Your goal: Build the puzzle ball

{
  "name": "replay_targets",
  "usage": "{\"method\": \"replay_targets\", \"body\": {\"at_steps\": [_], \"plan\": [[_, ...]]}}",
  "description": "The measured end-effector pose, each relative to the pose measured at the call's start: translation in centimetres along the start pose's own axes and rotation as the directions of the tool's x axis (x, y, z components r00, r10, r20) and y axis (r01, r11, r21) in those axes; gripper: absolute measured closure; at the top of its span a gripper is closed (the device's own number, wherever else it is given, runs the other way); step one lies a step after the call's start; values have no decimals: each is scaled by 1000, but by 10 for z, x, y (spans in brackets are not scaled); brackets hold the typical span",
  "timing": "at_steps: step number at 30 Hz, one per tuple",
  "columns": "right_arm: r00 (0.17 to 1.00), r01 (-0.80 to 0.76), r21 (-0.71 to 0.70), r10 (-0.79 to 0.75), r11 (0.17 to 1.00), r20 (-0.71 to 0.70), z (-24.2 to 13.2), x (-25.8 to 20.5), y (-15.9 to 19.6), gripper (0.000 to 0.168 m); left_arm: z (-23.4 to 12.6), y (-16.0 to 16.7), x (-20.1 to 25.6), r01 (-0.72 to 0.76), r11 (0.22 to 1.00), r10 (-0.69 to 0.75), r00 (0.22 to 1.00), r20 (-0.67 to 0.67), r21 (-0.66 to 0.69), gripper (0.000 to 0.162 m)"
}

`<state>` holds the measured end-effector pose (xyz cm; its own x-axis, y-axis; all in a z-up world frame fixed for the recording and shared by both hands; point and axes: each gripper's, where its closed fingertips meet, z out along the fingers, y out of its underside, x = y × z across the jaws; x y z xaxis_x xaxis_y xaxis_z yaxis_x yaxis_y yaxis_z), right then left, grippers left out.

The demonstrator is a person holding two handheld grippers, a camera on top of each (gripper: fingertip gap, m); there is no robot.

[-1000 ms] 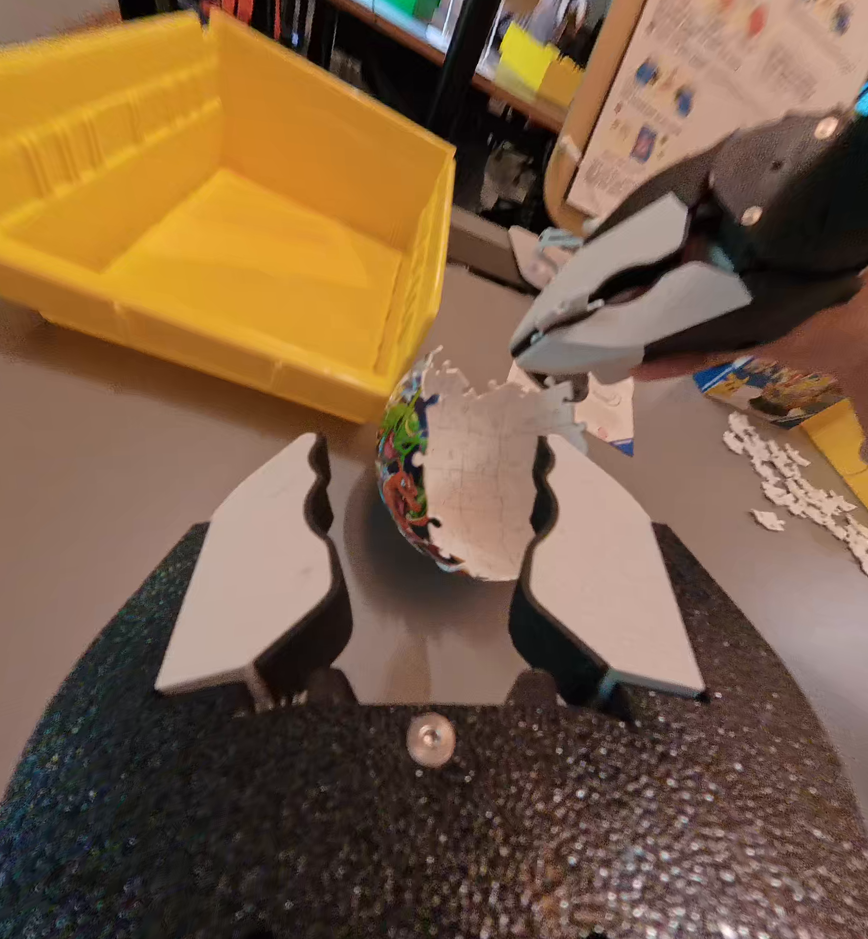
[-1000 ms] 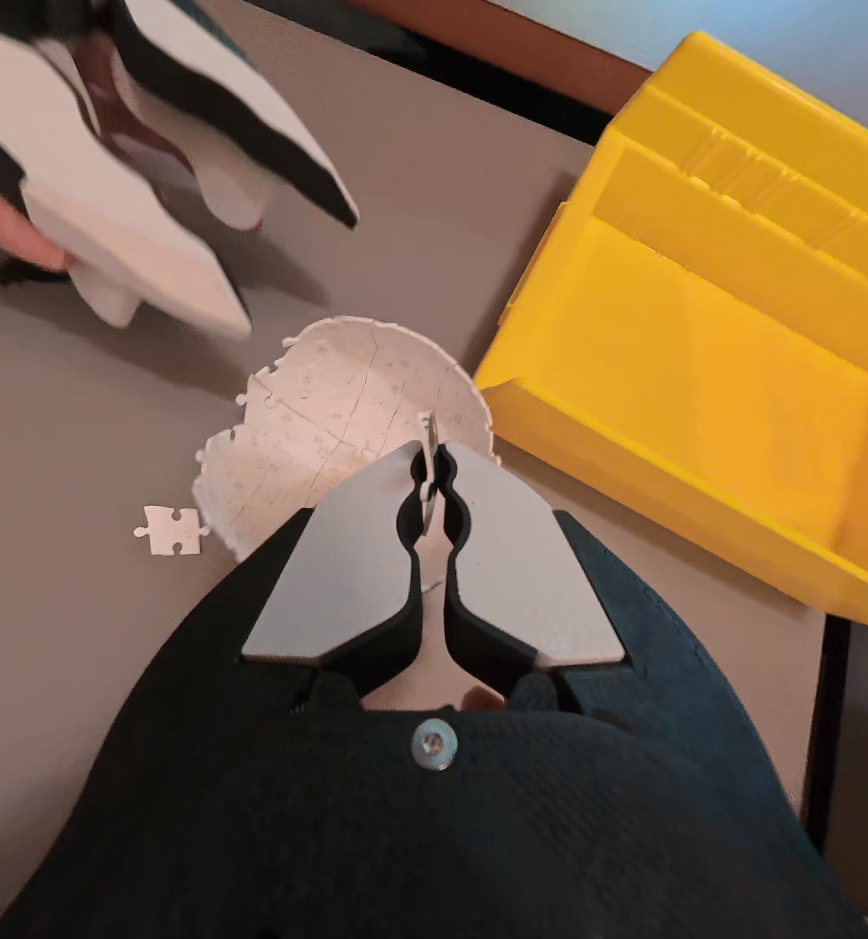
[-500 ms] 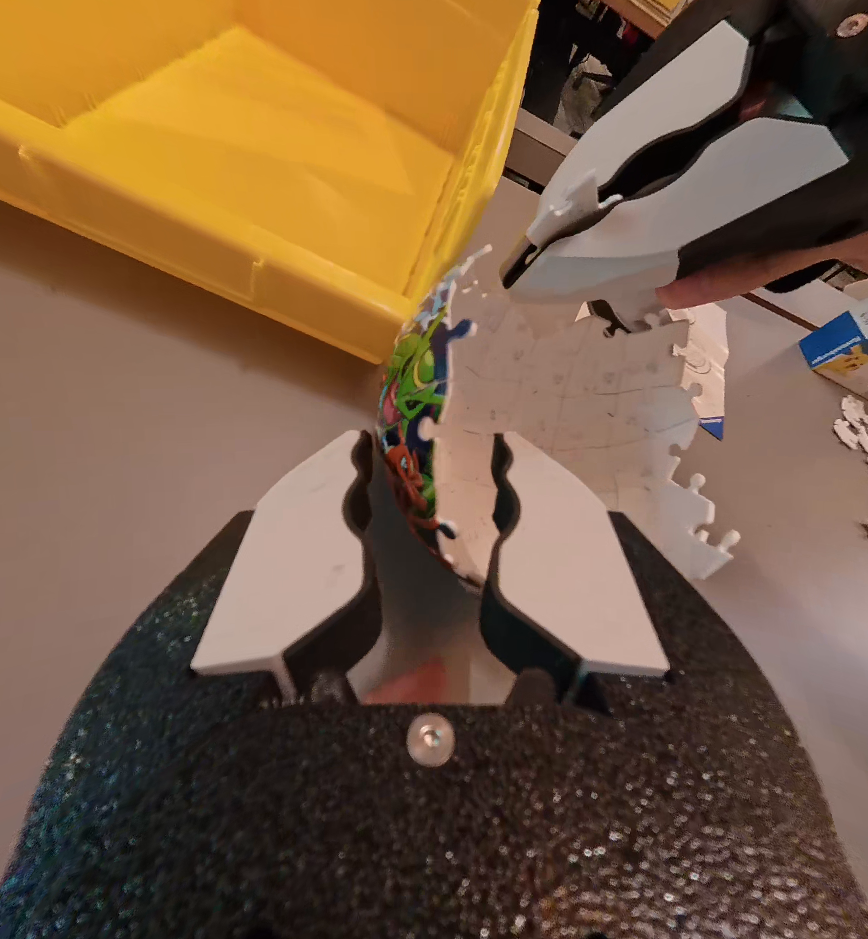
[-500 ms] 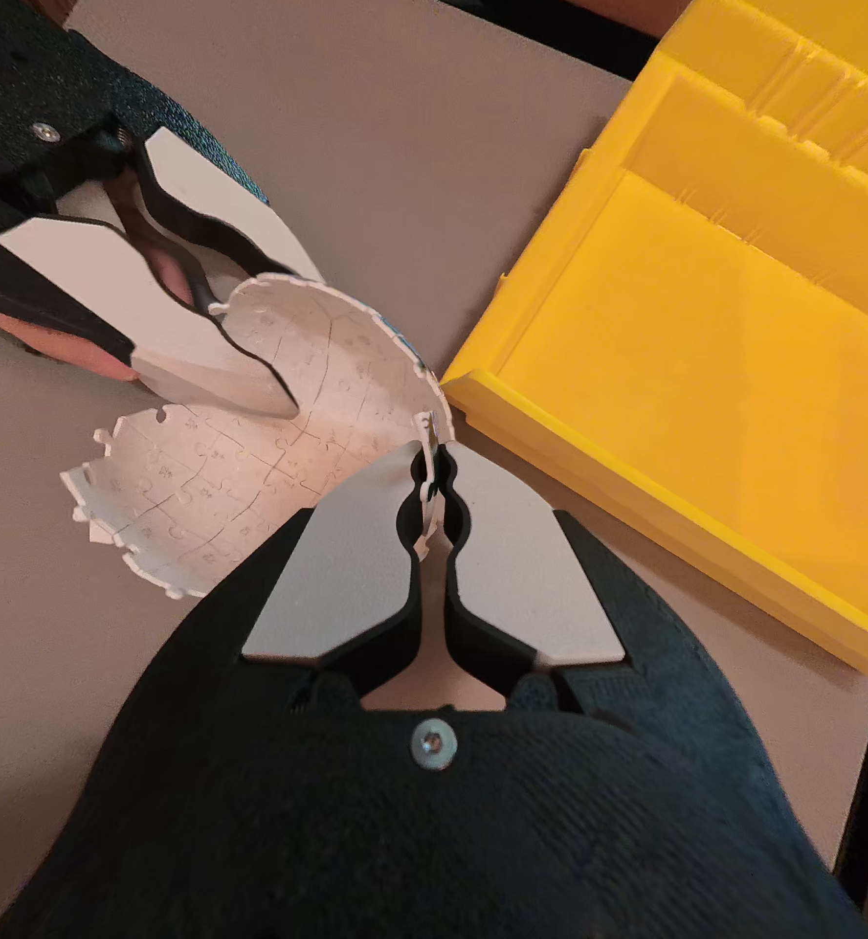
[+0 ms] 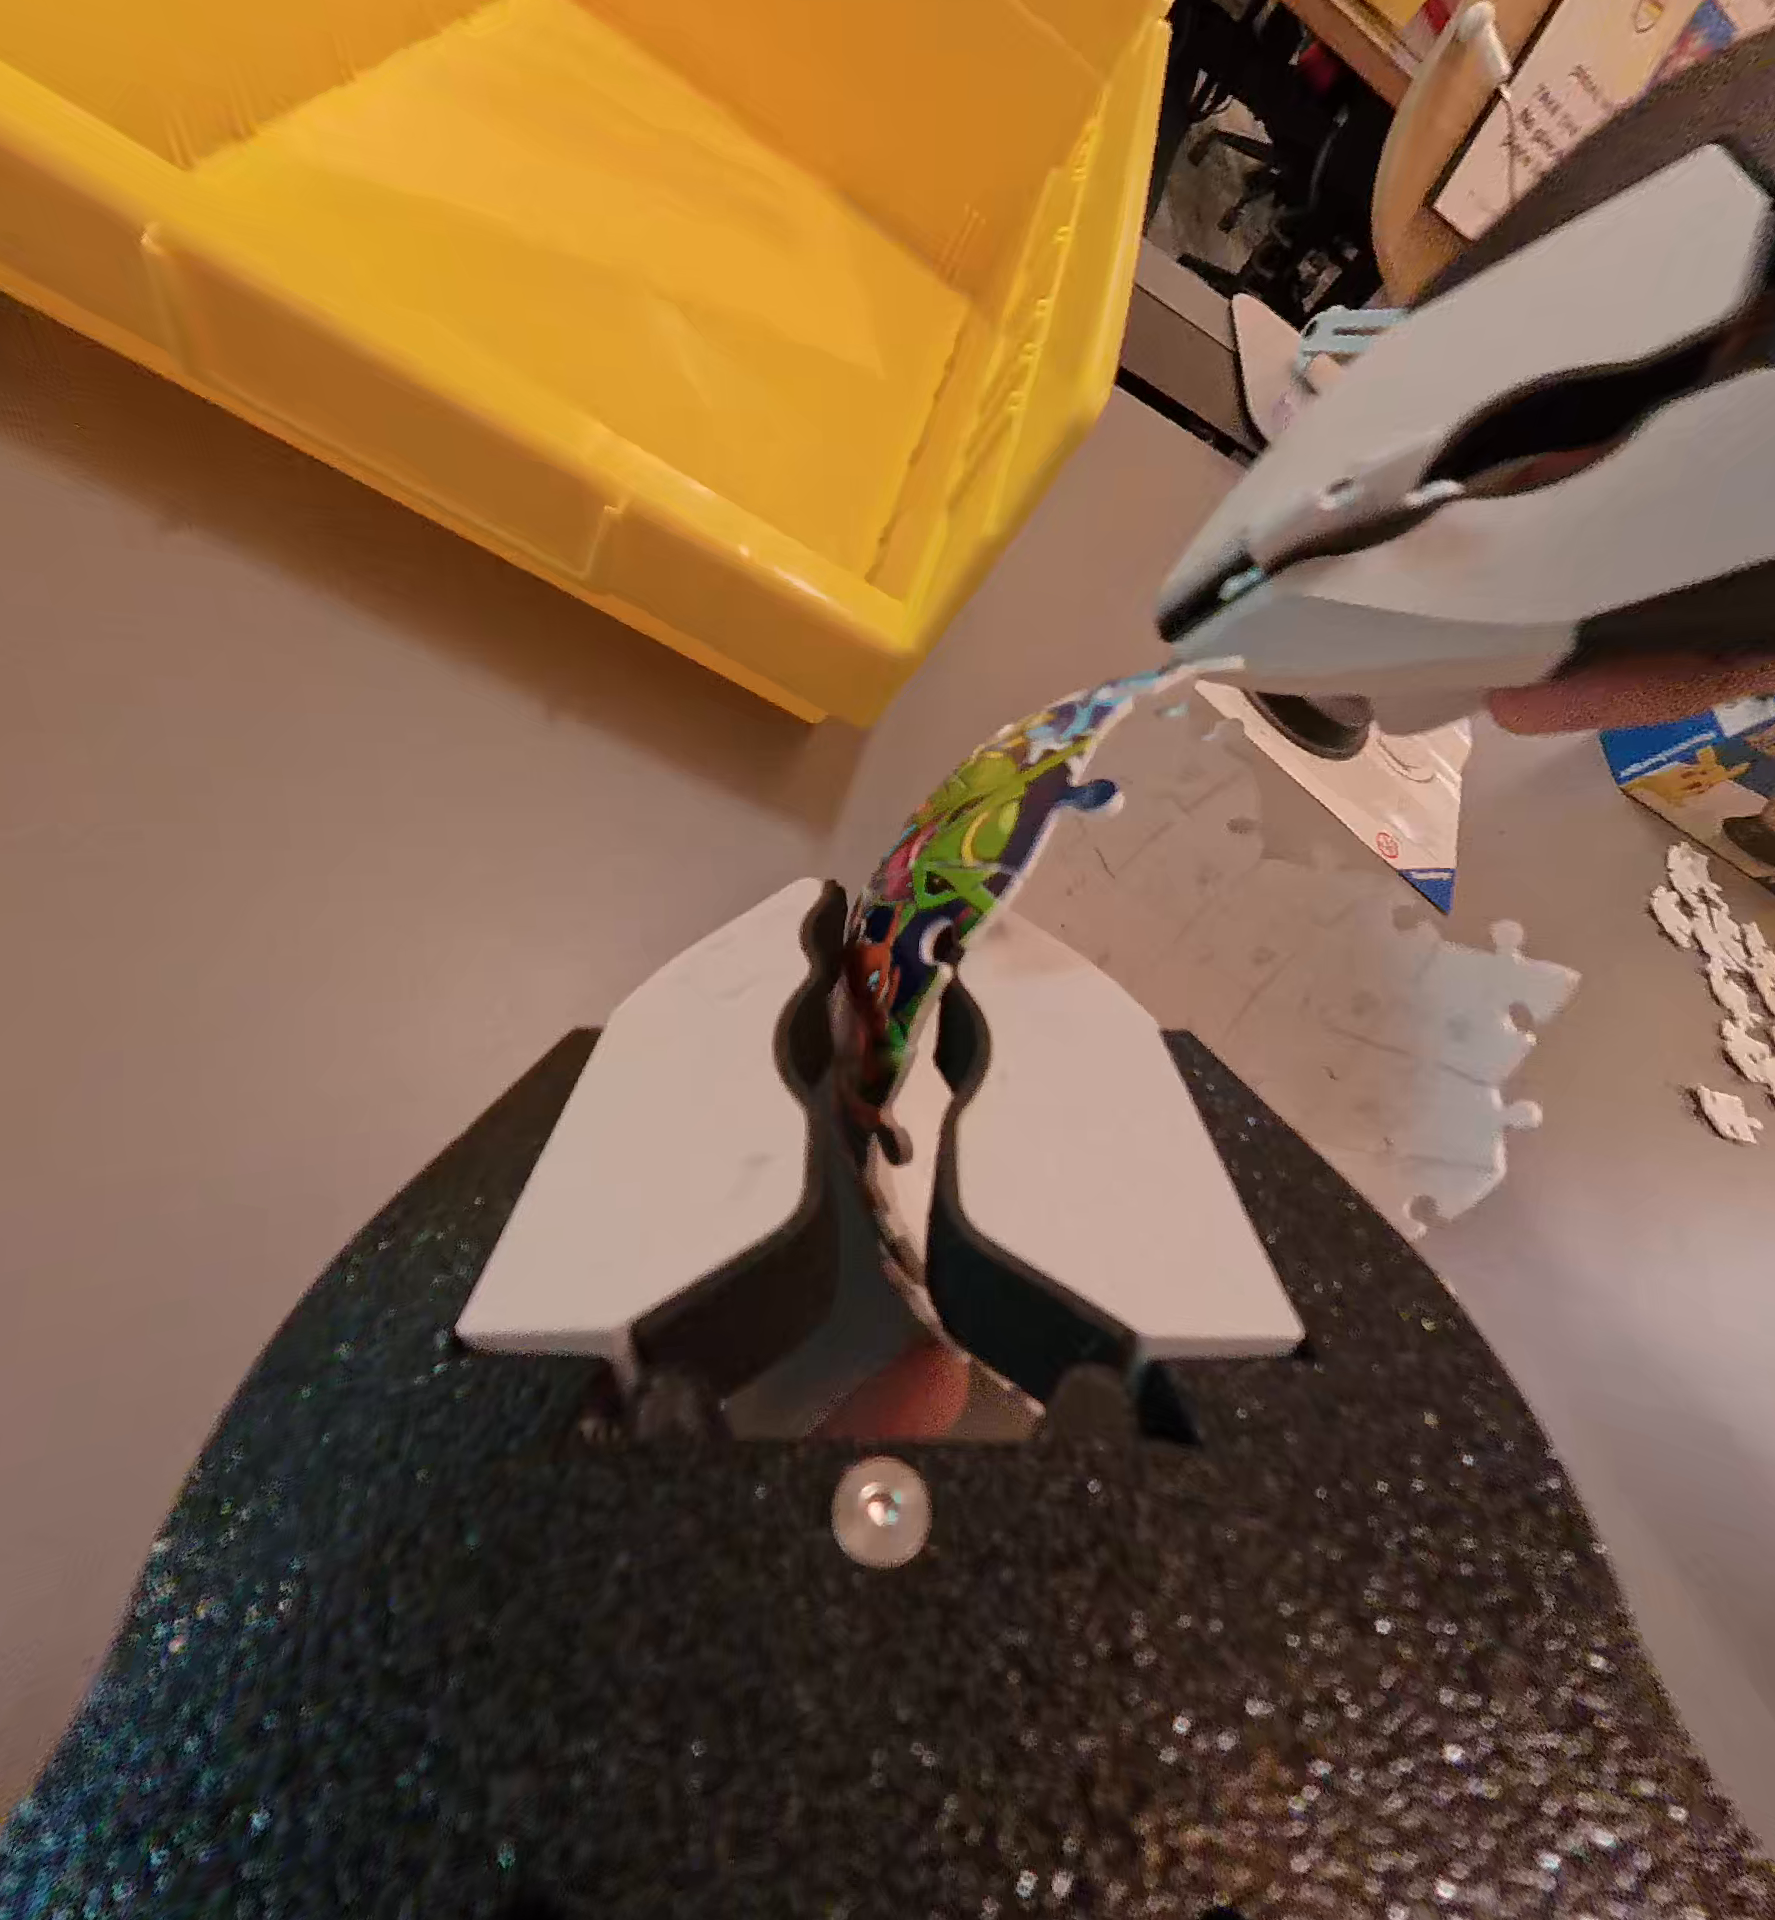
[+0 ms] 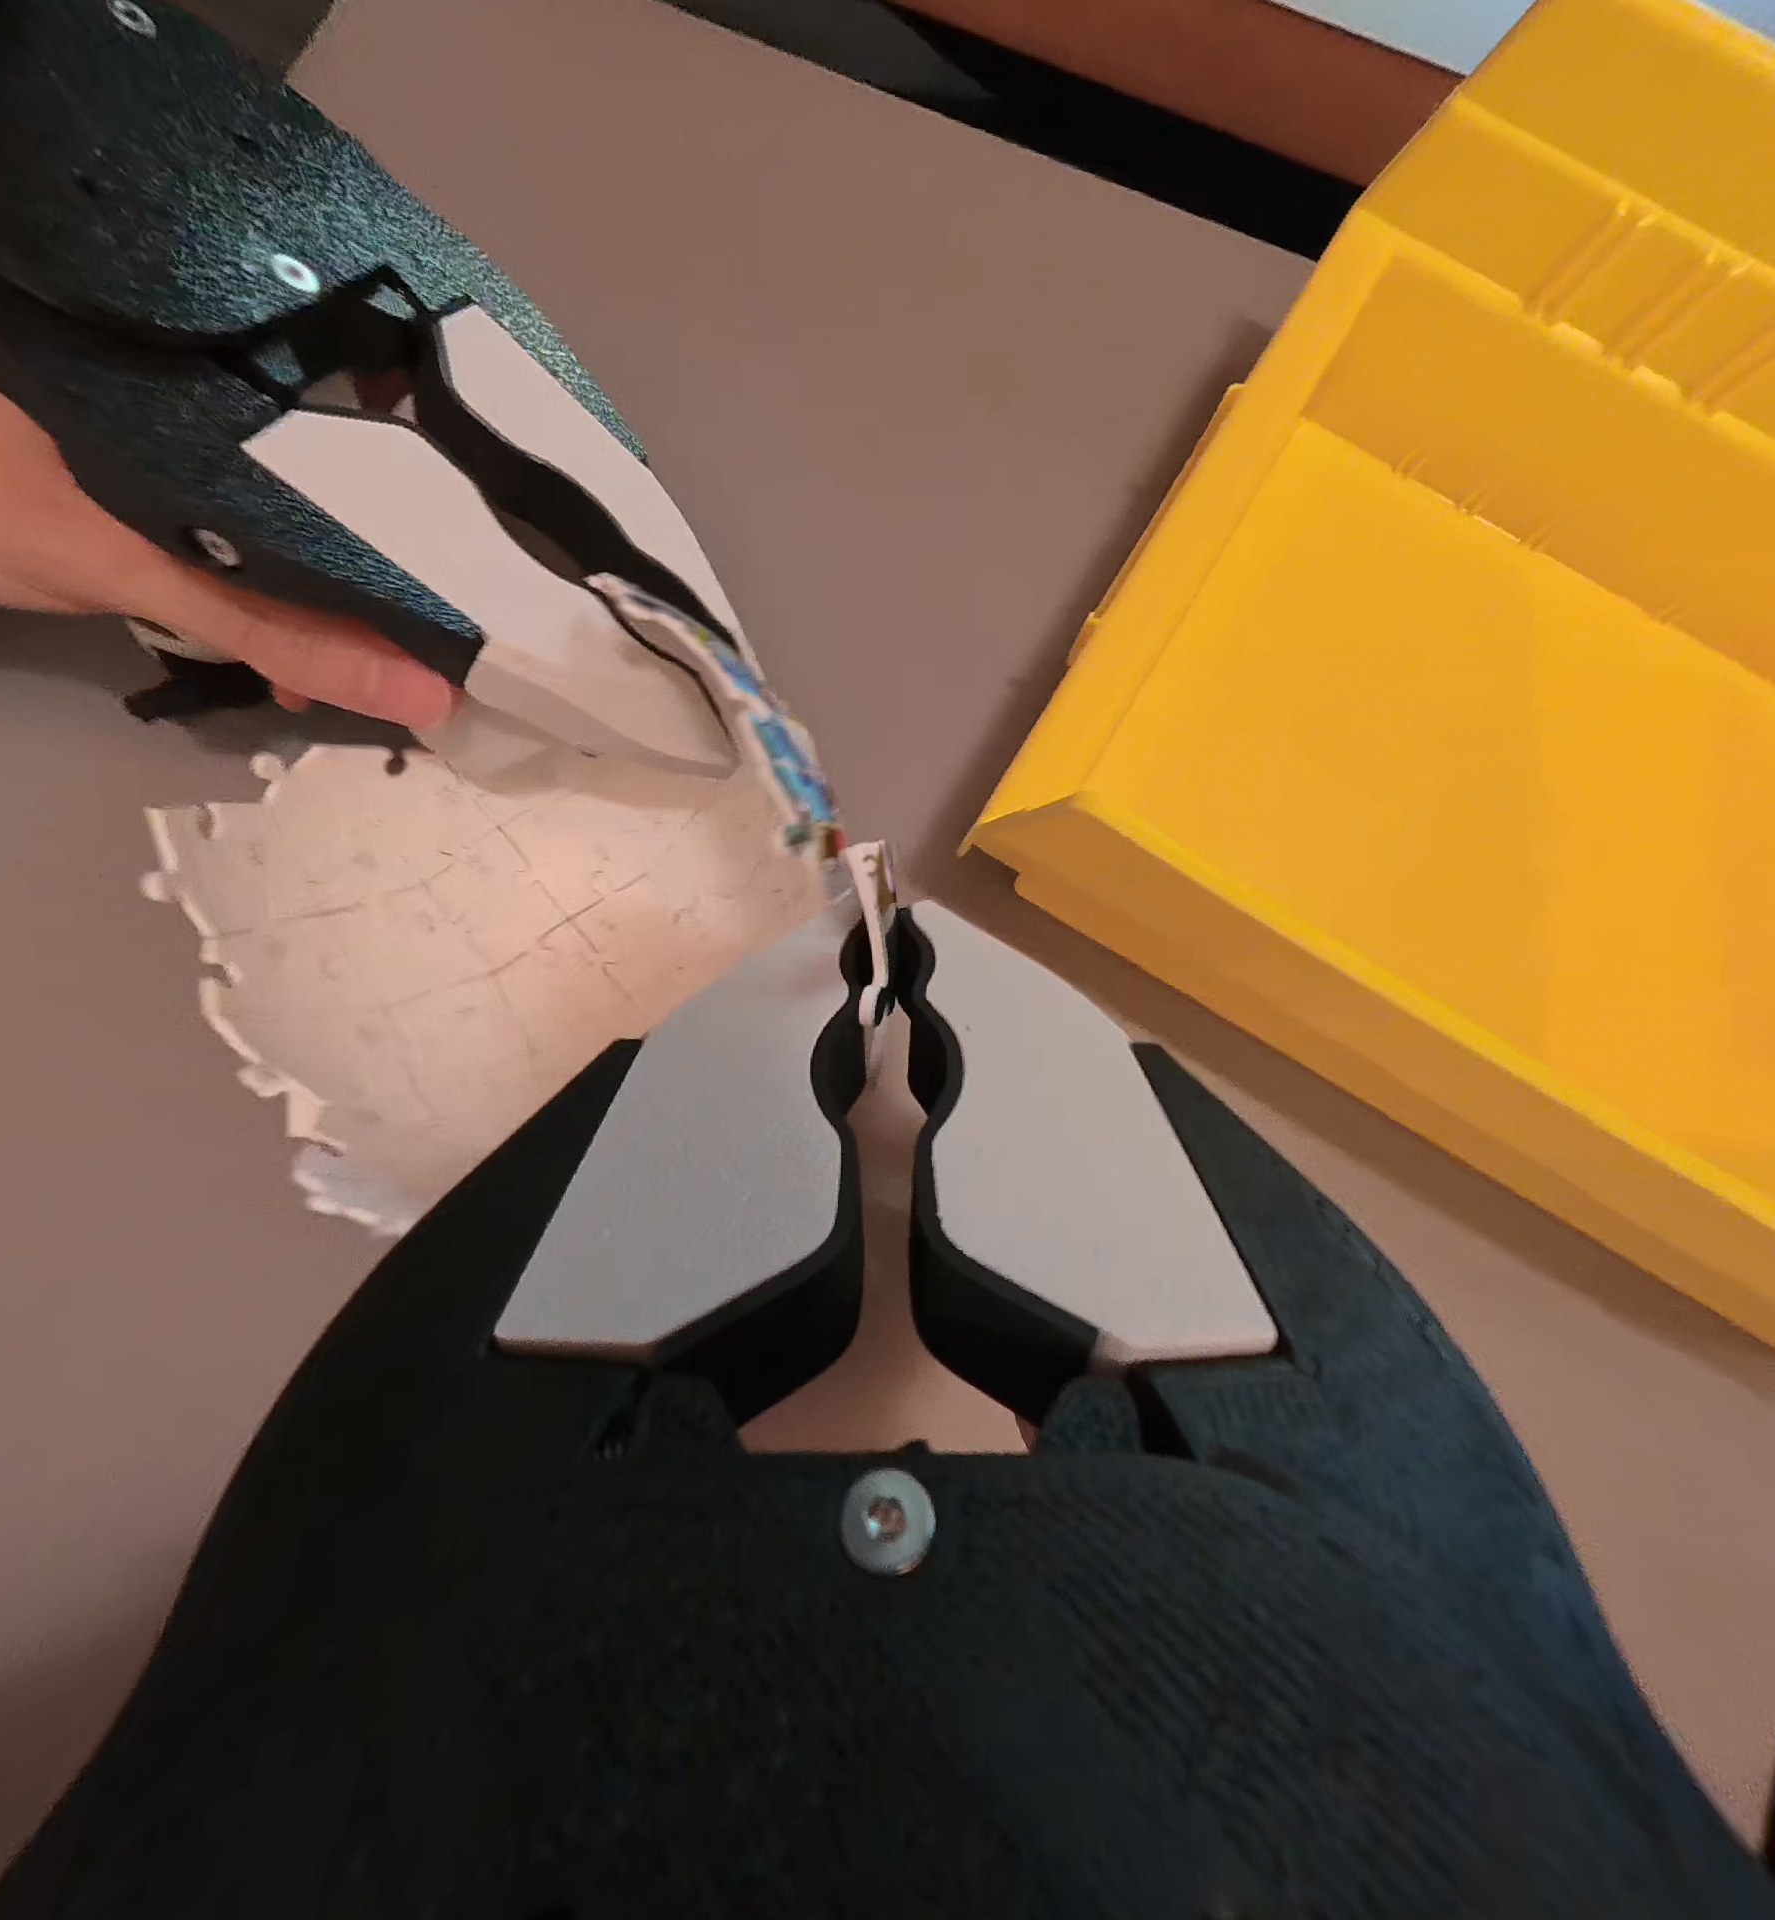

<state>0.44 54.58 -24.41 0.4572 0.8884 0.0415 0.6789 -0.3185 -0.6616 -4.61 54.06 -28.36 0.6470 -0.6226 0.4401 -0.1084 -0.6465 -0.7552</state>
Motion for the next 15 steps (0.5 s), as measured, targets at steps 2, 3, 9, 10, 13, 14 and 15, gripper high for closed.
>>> {"method": "replay_targets", "body": {"at_steps": [2,3,9,10,13,14,15], "plan": [[999,-36,12,36,999,4,-5,-8,1,166,0,1,-3,6,1000,-5,1000,29,-9,149],[999,-36,31,35,999,25,-6,-14,-1,166,0,1,-3,1,1000,-1,999,33,-8,149],[994,-76,-44,73,996,-81,3,-7,16,166,1,1,1,-5,1000,5,999,35,-9,149],[992,-86,-36,82,996,-92,3,-6,16,166,1,2,1,-9,1000,9,999,36,-10,149],[985,-96,-4,95,995,-146,-1,3,14,166,1,1,1,-12,1000,12,999,32,-6,149],[987,-89,27,92,996,-129,-1,0,10,166,0,0,1,-10,1000,10,999,32,-5,149],[990,-89,42,93,995,-105,0,-3,8,166,0,0,1,-13,1000,13,999,32,-5,149]]}}
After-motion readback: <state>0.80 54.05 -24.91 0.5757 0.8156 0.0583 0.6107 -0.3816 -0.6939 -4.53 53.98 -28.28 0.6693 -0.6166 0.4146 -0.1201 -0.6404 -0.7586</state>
